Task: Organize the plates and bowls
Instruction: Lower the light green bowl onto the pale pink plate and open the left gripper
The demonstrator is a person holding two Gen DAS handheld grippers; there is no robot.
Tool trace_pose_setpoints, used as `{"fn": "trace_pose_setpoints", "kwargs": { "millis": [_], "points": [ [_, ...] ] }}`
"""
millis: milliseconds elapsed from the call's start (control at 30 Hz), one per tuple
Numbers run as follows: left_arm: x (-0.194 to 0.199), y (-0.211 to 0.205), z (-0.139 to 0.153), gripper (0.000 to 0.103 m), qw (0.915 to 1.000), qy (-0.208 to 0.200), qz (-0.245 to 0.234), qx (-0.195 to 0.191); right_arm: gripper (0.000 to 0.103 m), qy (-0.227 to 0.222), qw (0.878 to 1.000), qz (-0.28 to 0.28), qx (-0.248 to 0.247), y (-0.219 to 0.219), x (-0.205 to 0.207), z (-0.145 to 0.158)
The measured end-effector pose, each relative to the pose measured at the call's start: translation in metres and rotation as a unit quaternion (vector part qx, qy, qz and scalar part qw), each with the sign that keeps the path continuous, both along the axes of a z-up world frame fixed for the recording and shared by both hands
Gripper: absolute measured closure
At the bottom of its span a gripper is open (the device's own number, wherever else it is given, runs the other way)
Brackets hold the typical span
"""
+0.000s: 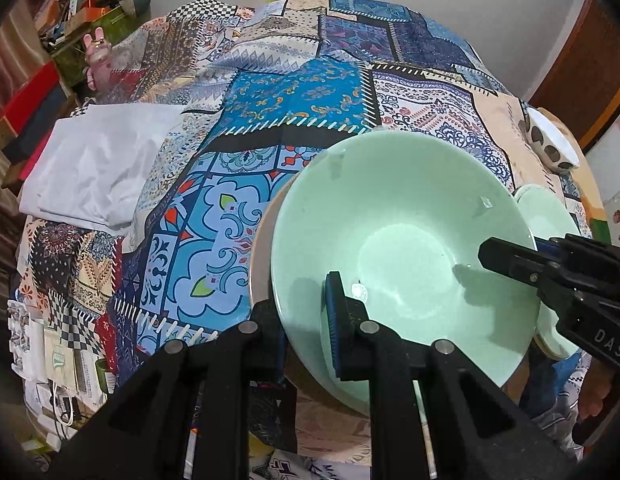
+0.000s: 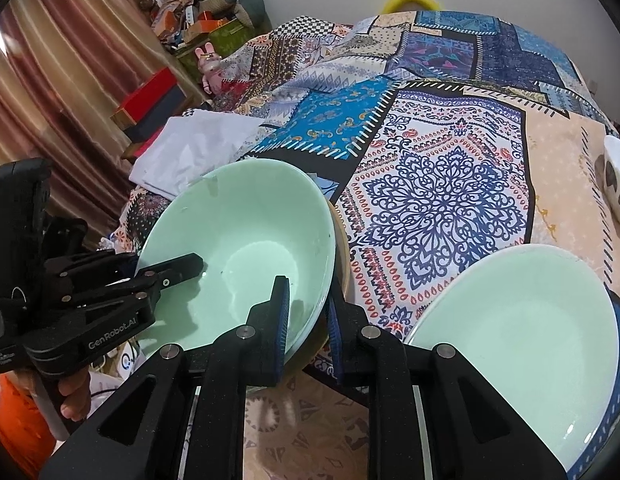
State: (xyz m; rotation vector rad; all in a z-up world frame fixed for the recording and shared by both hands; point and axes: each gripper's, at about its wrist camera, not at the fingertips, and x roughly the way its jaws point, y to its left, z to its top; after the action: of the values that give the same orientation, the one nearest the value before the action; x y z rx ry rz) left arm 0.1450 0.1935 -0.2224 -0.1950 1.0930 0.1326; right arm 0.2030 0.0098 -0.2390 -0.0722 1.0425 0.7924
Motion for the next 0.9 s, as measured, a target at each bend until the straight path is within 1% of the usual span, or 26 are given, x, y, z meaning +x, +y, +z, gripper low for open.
{"fn": "trace_pose_setpoints", "kwargs": {
  "millis": [133,200,267,333,467,500,567,633,700,767,900],
  "points": [
    [0.002,-0.002,-0.002,0.086,1.0000,0.006,-0.001,-0.007,0.085,0.002,1.000,-0.004,0.004,-0.004,0.002,0.001],
    [0.003,-0.004,-0.005,0.086,0.9999,0.010,0.000,0.004,0.085,-0.008,1.000,-0.008,0.001,-0.007,0.002,0.003],
    [0.003,-0.006,-0.004,0.086,0.9999,0.006,-0.002,0.011,0.085,-0.006,1.000,-0.007,0.009,-0.011,0.003,0.004],
    [0.004,-0.006,-0.004,0.086,0.9999,0.007,-0.001,0.010,0.085,-0.004,1.000,-0.005,0.008,-0.011,0.004,0.003],
    [0.005,-0.009,-0.002,0.086,0.9996,0.011,-0.003,0.025,0.084,-0.006,1.000,-0.002,0.008,-0.012,0.001,0.002],
    [0.005,-0.011,-0.002,0.085,0.9995,0.012,-0.005,0.029,0.084,-0.010,1.000,-0.002,0.008,-0.013,0.000,0.003],
    [0.005,-0.013,0.000,0.077,0.9993,0.016,-0.010,0.031,0.084,-0.012,1.000,-0.001,0.008,-0.016,-0.002,0.005],
    [0.005,-0.012,0.004,0.065,0.9997,0.014,-0.011,0.014,0.084,-0.015,1.000,0.000,0.007,-0.018,-0.002,0.007],
    [0.006,-0.011,0.008,0.062,0.9999,0.013,-0.006,0.005,0.083,-0.020,1.000,-0.002,0.006,-0.022,-0.003,0.010],
    [0.008,-0.012,0.012,0.060,0.9998,0.012,-0.003,0.016,0.080,-0.022,1.000,-0.003,0.009,-0.028,-0.003,0.013],
    [0.006,-0.016,0.024,0.051,0.9995,-0.001,0.000,0.030,0.076,-0.035,0.999,-0.007,0.012,-0.038,-0.005,0.021]
  ]
}}
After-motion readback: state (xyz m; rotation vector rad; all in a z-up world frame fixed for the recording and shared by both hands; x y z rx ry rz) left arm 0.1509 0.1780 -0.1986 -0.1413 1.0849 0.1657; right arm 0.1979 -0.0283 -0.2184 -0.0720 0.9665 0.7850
